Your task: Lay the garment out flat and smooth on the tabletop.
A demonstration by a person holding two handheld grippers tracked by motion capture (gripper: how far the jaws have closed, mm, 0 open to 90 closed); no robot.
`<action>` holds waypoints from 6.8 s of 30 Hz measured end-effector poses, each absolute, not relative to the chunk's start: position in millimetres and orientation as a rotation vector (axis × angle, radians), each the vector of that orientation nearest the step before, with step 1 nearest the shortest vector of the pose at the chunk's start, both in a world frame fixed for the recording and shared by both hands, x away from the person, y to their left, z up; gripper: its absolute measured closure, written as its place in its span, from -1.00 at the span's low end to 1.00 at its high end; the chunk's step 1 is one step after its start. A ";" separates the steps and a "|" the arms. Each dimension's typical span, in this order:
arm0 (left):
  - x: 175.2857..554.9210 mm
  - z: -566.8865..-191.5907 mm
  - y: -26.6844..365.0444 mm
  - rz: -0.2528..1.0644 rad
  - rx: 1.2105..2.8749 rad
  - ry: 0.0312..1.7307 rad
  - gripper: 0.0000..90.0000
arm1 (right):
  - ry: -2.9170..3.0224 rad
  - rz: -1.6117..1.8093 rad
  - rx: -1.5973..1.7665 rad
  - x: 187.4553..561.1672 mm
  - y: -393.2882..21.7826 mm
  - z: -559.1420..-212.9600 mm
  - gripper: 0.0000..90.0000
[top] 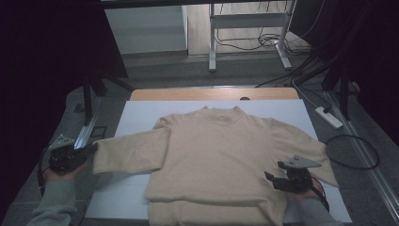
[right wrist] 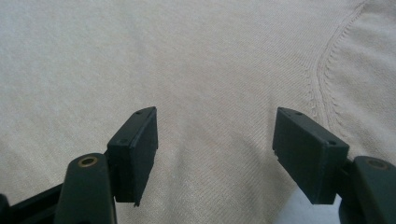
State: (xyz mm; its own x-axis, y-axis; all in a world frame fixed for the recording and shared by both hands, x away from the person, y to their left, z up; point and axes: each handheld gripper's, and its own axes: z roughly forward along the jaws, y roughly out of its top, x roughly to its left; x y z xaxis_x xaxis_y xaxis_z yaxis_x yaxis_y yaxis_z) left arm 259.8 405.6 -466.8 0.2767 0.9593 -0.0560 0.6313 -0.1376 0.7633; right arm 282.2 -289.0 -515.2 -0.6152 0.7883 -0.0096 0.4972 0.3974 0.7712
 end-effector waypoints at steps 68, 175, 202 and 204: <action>279.4 -506.2 239.2 0.353 1.979 1.056 -0.35 | 2.344 1.191 0.948 265.2 -260.2 -499.6 -0.28; 277.4 -513.5 244.6 0.373 2.001 1.065 -0.40 | 2.353 0.886 1.256 214.6 -316.2 -501.0 0.01; 258.1 -512.2 237.2 0.362 2.004 1.032 -0.43 | 2.221 1.213 1.034 268.1 -309.1 -507.3 -0.22; 258.1 -512.2 237.2 0.362 2.004 1.032 -0.43 | 2.221 1.213 1.034 268.1 -309.1 -507.3 -0.22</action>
